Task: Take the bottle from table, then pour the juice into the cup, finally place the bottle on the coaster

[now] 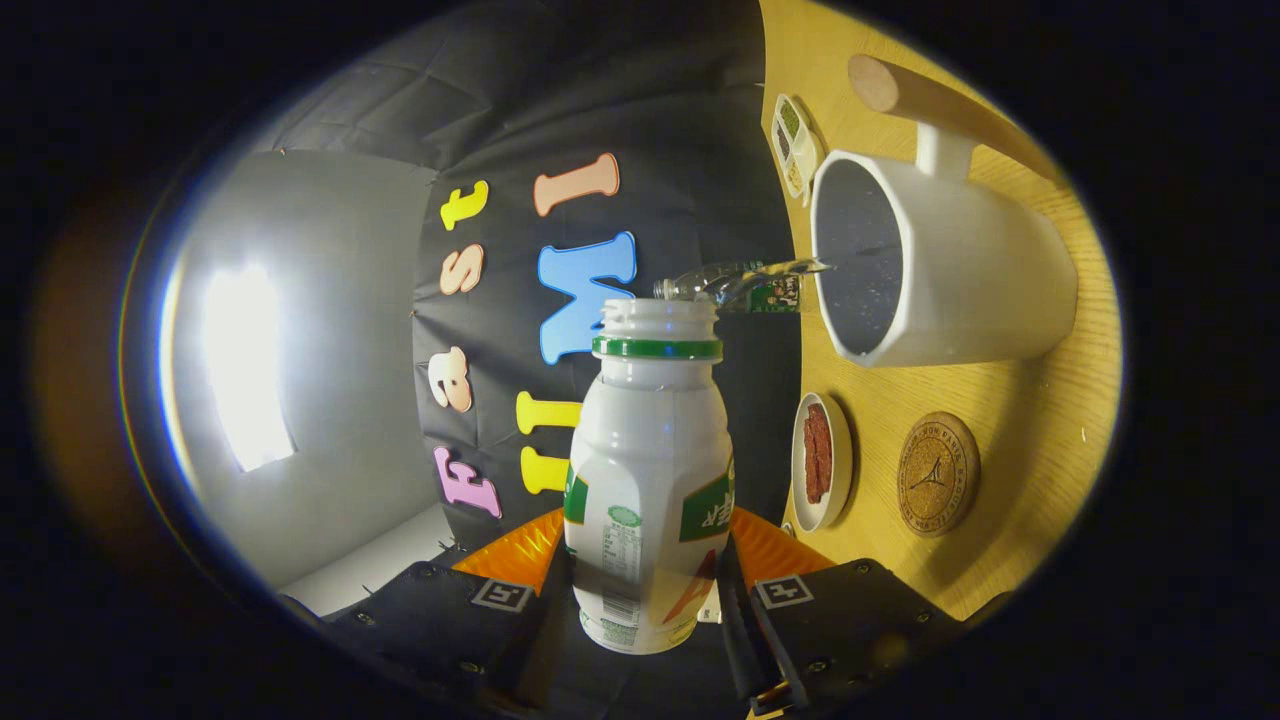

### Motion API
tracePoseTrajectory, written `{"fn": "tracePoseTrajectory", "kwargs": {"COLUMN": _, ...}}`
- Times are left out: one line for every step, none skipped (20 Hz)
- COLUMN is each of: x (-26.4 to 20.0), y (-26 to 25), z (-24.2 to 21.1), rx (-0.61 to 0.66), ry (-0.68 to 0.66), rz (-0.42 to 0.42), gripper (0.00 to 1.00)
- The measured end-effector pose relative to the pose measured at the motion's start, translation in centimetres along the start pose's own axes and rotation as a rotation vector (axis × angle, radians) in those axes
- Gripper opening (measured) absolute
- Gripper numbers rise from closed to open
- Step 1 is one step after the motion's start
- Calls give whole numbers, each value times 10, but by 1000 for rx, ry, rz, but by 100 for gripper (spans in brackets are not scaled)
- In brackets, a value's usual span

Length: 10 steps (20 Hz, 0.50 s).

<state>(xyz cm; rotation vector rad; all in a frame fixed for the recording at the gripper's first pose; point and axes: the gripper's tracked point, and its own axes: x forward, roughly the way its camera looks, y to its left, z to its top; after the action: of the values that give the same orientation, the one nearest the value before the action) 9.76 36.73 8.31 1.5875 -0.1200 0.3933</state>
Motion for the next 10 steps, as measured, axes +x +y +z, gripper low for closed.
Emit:
{"fn": "tracePoseTrajectory", "kwargs": {"x": -1, "y": 1, "z": 1, "rx": 2, "ry": -3, "rz": 0, "gripper": 66}}
{"fn": "tracePoseTrajectory", "kwargs": {"x": -1, "y": 0, "z": 3, "rx": 6, "ry": -6, "rz": 1, "gripper": 66}}
{"fn": "tracePoseTrajectory", "kwargs": {"x": -2, "y": 0, "z": 4, "rx": 10, "ry": -10, "rz": 2, "gripper": 66}}
{"fn": "tracePoseTrajectory", "kwargs": {"x": -2, "y": -1, "z": 6, "rx": 13, "ry": -12, "rz": 2, "gripper": 66}}
{"fn": "tracePoseTrajectory", "kwargs": {"x": -2, "y": -1, "z": 7, "rx": 17, "ry": -14, "rz": 1, "gripper": 66}}
{"fn": "tracePoseTrajectory", "kwargs": {"x": -2, "y": -2, "z": 8, "rx": 21, "ry": -15, "rz": 1, "gripper": 66}}
{"fn": "tracePoseTrajectory", "kwargs": {"x": 0, "y": -2, "z": 8, "rx": 26, "ry": -15, "rz": 0, "gripper": 66}}
{"fn": "tracePoseTrajectory", "kwargs": {"x": 3, "y": -2, "z": 10, "rx": 28, "ry": -16, "rz": 0, "gripper": 66}}
{"fn": "tracePoseTrajectory", "kwargs": {"x": 3, "y": -2, "z": 9, "rx": 29, "ry": -16, "rz": 0, "gripper": 66}}
{"fn": "tracePoseTrajectory", "kwargs": {"x": 3, "y": -2, "z": 10, "rx": 29, "ry": -17, "rz": -1, "gripper": 66}}
